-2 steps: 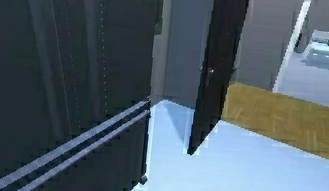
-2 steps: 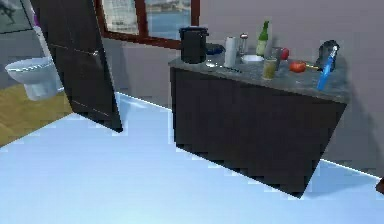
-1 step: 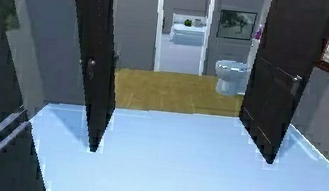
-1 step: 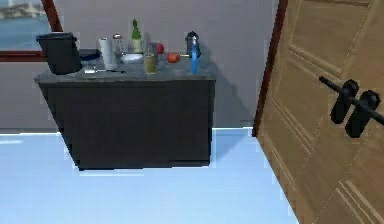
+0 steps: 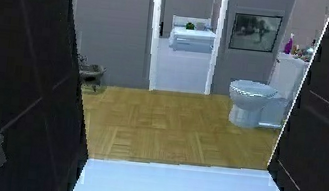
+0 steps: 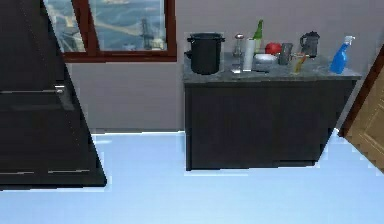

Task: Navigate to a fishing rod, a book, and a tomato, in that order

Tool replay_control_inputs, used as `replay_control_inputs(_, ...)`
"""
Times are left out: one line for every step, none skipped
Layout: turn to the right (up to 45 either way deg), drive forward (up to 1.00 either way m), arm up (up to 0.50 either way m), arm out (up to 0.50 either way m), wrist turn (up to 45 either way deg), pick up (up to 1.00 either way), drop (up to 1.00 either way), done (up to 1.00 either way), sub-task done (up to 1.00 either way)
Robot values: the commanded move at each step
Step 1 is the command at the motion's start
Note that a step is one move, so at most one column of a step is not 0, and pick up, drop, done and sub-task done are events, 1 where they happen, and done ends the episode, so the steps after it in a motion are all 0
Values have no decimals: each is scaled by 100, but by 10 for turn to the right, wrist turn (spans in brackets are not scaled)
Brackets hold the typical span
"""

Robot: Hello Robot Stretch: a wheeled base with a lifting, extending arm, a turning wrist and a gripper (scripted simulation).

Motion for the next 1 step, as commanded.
replay_control_inputs(30, 0, 0, 0, 0, 0, 0, 0, 0)
